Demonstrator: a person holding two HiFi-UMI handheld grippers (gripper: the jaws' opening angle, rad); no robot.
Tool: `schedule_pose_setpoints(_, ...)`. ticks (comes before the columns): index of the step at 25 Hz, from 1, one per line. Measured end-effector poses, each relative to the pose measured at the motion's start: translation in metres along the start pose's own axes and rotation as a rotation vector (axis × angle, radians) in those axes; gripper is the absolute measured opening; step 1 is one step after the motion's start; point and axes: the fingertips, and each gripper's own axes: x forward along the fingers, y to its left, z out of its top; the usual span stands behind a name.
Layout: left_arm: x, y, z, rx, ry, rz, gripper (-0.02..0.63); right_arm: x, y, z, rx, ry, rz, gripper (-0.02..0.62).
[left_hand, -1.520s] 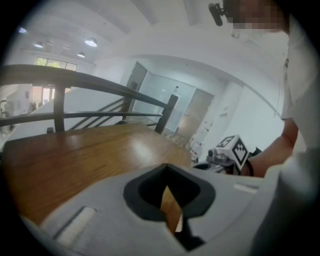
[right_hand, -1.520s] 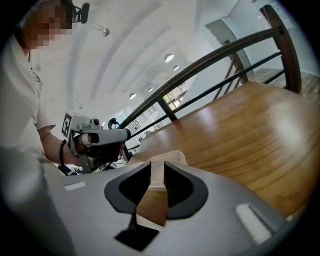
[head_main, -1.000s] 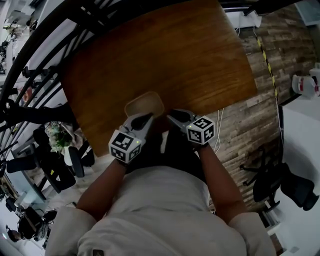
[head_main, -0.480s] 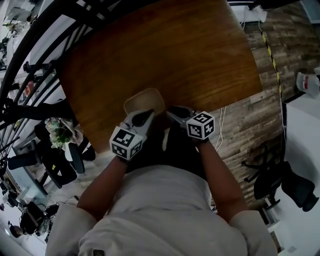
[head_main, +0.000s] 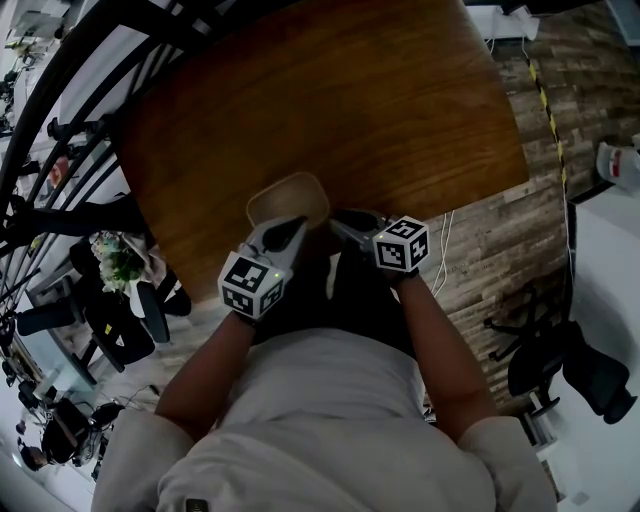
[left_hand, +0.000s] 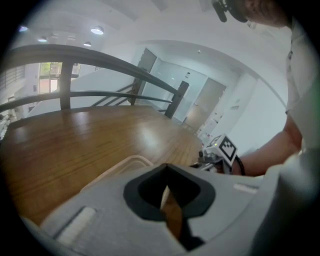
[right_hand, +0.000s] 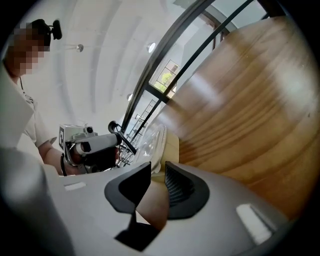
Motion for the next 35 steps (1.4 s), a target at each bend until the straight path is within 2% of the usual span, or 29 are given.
schedule_pose_setpoints(12,0.004,0.003,-0.003,0.015,0.013,0.006,0.003,0.002,-0.003,0.0,-0.006,0.011,0.011,0.02)
schedule_pose_setpoints(21,-0.003,-0.001,-0.001,0.021,0.007,0.012,0.003,-0.002,0.011,0.006,-0.014,-0.008,0.035,0.008)
schedule_pose_setpoints(30,-0.046,0.002,0.015,-0.024,-0.06,0.029,0.003,-0.001,0.071,0.023,-0.08,-0.016,0.105,0.006)
schedule_pose_setpoints(35,-0.079,0.004,0.033,-0.002,-0.103,0.039,0.003,0.007,0.117,0.033,-0.13,-0.029,0.152,0.006)
